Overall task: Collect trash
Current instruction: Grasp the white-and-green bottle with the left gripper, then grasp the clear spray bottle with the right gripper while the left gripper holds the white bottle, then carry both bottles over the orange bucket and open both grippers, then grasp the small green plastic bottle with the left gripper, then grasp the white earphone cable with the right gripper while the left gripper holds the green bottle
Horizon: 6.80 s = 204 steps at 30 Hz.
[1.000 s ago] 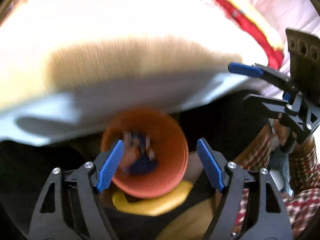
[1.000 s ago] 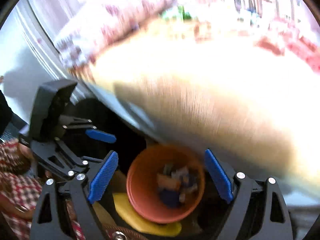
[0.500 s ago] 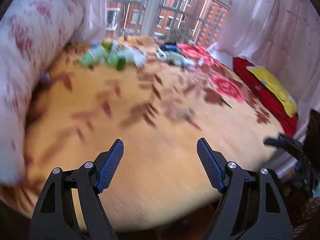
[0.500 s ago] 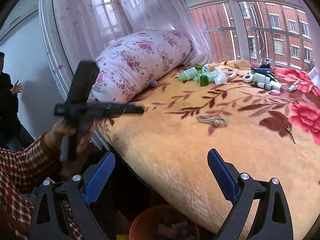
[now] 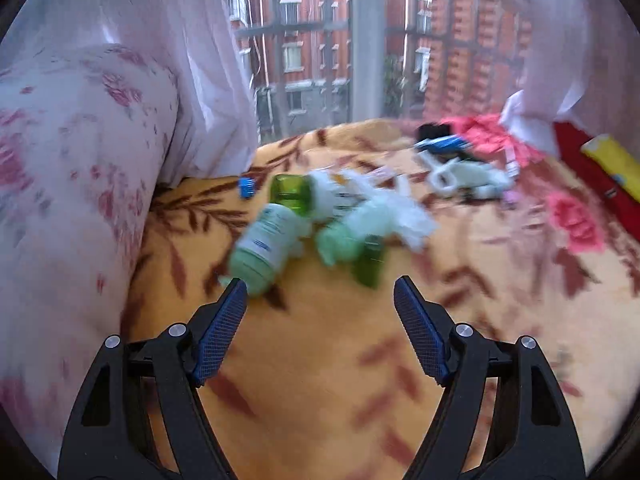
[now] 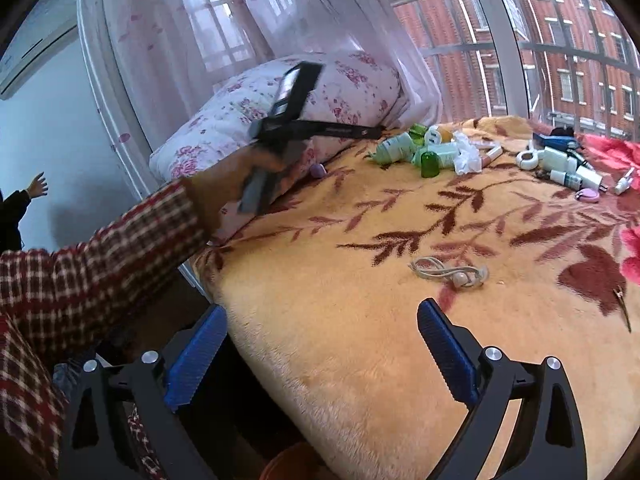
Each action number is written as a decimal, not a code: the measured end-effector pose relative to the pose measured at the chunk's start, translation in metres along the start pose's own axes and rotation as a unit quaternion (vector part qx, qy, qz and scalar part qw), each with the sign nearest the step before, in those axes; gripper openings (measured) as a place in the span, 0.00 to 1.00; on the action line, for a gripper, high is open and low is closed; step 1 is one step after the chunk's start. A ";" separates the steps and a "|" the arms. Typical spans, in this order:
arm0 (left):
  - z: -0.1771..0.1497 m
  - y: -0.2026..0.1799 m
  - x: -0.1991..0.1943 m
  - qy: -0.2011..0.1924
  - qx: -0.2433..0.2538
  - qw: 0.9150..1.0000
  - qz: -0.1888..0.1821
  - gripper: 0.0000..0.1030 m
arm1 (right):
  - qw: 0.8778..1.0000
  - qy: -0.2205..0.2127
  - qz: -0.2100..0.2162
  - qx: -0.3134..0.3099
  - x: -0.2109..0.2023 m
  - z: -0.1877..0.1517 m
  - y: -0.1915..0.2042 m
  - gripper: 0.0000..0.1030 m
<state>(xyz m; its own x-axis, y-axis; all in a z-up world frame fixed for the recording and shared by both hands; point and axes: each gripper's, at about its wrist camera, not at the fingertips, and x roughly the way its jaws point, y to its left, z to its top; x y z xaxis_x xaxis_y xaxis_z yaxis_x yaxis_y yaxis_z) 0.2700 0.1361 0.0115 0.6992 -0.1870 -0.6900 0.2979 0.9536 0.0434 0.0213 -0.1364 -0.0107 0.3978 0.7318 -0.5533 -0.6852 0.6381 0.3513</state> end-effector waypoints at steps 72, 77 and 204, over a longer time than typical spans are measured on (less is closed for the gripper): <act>-0.083 -0.133 -0.062 -0.044 -0.031 0.986 -0.158 0.49 | 0.853 0.009 -0.421 0.309 0.050 0.164 -0.463 0.28; -0.087 -0.140 -0.064 -0.036 -0.030 0.985 -0.165 0.49 | 0.861 0.000 -0.411 0.300 0.029 0.151 -0.455 0.27; -0.131 -0.134 -0.095 -0.026 -0.081 0.990 -0.114 0.28 | 0.976 0.142 -0.164 0.003 0.096 0.034 -0.091 0.13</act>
<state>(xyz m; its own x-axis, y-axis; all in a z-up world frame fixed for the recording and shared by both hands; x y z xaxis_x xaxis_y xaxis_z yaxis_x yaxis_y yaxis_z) 0.0781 0.0572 -0.0236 0.6598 -0.4088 -0.6305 0.3463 0.9101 -0.2276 0.1427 -0.1163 -0.0696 0.4091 0.3924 -0.8238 -0.5450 0.8291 0.1243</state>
